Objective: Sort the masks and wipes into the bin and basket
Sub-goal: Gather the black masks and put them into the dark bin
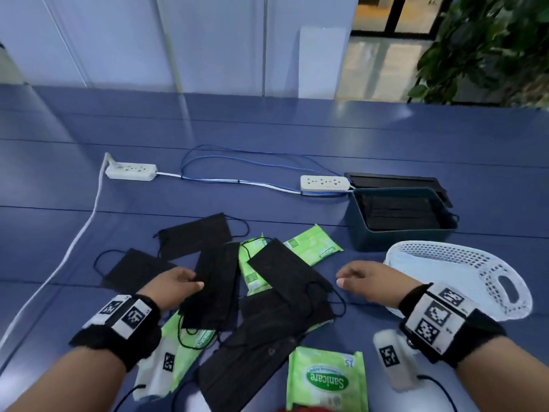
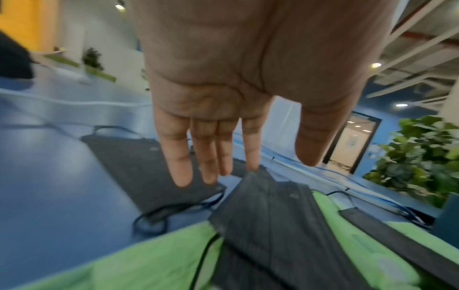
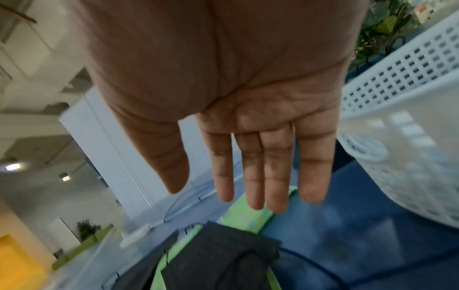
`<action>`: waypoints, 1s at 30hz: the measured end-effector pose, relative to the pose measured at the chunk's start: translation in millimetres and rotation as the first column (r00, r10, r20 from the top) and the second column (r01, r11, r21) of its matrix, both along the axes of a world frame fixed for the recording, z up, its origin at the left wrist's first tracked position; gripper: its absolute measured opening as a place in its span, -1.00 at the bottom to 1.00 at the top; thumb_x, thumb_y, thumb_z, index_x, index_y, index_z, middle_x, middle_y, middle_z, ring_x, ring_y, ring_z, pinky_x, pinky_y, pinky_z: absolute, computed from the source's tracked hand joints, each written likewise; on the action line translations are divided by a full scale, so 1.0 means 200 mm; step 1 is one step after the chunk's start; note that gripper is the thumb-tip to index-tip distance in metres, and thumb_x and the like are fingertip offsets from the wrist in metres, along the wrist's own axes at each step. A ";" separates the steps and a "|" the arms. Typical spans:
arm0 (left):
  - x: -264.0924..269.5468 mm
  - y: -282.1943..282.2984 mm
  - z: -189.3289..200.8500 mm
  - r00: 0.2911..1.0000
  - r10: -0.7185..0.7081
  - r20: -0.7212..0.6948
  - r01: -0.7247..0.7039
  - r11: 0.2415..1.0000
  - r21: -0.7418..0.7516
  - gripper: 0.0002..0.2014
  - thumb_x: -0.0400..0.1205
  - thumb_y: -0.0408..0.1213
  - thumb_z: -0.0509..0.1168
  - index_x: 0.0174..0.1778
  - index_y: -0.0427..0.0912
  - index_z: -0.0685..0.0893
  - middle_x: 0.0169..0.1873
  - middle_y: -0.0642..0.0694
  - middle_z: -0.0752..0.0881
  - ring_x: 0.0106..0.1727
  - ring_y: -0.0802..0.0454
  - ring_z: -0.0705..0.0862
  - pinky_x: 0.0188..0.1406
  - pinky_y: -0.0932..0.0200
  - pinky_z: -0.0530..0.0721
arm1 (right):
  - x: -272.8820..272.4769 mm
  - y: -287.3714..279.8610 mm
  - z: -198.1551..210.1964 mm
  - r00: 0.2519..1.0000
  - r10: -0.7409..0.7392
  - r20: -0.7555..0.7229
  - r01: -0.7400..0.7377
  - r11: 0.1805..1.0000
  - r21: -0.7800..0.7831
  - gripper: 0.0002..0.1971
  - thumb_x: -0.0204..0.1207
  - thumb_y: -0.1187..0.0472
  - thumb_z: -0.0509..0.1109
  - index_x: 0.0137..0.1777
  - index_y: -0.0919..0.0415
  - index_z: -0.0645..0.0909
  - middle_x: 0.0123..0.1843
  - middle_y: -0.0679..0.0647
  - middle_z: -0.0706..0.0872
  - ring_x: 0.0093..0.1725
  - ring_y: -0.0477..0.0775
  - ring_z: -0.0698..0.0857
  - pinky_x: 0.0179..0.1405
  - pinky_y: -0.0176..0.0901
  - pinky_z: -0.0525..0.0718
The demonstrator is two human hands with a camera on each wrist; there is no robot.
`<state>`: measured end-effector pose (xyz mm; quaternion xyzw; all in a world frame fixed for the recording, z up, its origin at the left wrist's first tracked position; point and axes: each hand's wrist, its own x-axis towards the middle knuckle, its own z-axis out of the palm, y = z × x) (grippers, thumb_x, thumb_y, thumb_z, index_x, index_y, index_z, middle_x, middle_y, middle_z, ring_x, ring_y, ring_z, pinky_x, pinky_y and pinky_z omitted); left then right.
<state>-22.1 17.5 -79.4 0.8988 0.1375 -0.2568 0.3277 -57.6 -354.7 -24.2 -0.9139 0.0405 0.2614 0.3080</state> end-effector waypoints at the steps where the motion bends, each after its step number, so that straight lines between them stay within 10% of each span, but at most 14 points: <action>1: -0.01 0.03 -0.04 1.000 0.019 -0.008 -0.019 0.999 0.031 -0.58 0.55 -0.10 0.42 0.27 -0.19 0.57 0.30 -0.24 0.63 0.28 -0.14 0.62 0.28 0.07 0.51 | 0.01 0.02 -0.05 1.000 0.008 -0.018 -0.009 0.999 -0.042 -0.80 0.56 0.02 0.36 0.13 0.04 0.61 0.12 -0.06 0.71 0.13 -0.05 0.65 0.03 -0.32 0.54; 9: 0.03 -0.02 -0.16 0.990 0.117 -0.081 -0.121 0.991 -0.050 -0.40 0.51 -0.10 0.48 0.38 -0.34 0.51 0.30 -0.20 0.59 0.31 -0.20 0.59 0.28 0.06 0.56 | 0.14 0.22 -0.25 0.997 -0.062 -0.054 0.051 0.982 -0.180 -0.31 0.53 -0.01 0.39 0.60 0.11 0.20 0.58 0.14 0.36 0.47 0.17 0.47 0.36 -0.09 0.46; 13: 0.06 -0.04 -0.17 0.990 0.139 -0.023 -0.141 0.986 -0.088 -0.71 0.57 -0.18 0.41 -0.31 -0.19 0.44 -0.24 -0.17 0.53 -0.10 -0.12 0.62 -0.09 0.07 0.52 | 0.18 0.27 -0.32 0.986 -0.150 -0.070 0.132 0.968 -0.213 -0.30 0.51 0.05 0.42 0.58 0.18 0.20 0.41 0.23 0.53 0.33 0.24 0.58 0.23 -0.07 0.56; 16: 0.06 -0.04 -0.17 0.977 0.204 0.058 -0.184 0.951 -0.247 -0.64 0.59 -0.28 0.37 -0.38 -0.12 0.30 -0.41 -0.10 0.40 -0.30 -0.02 0.43 -0.23 0.12 0.38 | 0.18 0.27 -0.33 0.977 -0.206 -0.063 0.188 0.958 -0.215 -0.40 0.52 0.11 0.42 0.50 0.20 0.29 0.34 0.23 0.58 0.27 0.23 0.61 0.12 -0.13 0.55; 21: 0.02 -0.06 -0.01 0.894 0.446 -0.033 -0.380 0.719 -0.581 -0.82 0.63 -0.54 0.19 -0.08 -0.15 0.45 -0.25 -0.25 0.61 -0.30 -0.13 0.60 -0.25 0.05 0.59 | 0.19 0.27 -0.31 0.986 -0.167 0.012 0.164 0.949 -0.270 -0.81 0.60 0.13 0.29 -0.24 0.10 0.41 -0.06 0.13 0.58 -0.02 0.15 0.61 -0.15 -0.21 0.40; 24: -0.01 -0.04 0.08 0.878 0.445 -0.177 -0.405 0.492 -0.771 -0.66 0.59 -0.70 0.09 0.19 -0.27 0.48 -0.02 -0.38 0.66 -0.08 -0.24 0.67 -0.04 -0.13 0.70 | 0.17 0.28 -0.29 0.982 -0.177 0.069 0.188 0.956 -0.224 -0.69 0.59 0.16 0.26 -0.36 0.12 0.27 -0.31 0.08 0.46 -0.20 0.11 0.51 -0.30 -0.12 0.32; 30: -0.03 -0.05 0.22 0.901 0.402 -0.163 -0.335 0.405 -0.851 -0.78 0.59 -0.56 0.22 0.07 -0.21 0.58 -0.08 -0.25 0.69 -0.12 -0.13 0.69 -0.03 -0.02 0.70 | 0.10 0.24 -0.20 0.926 -0.327 0.190 0.323 0.945 0.049 -0.68 0.48 0.29 0.31 -0.40 0.15 0.24 -0.41 0.07 0.34 -0.34 0.06 0.36 -0.40 -0.08 0.26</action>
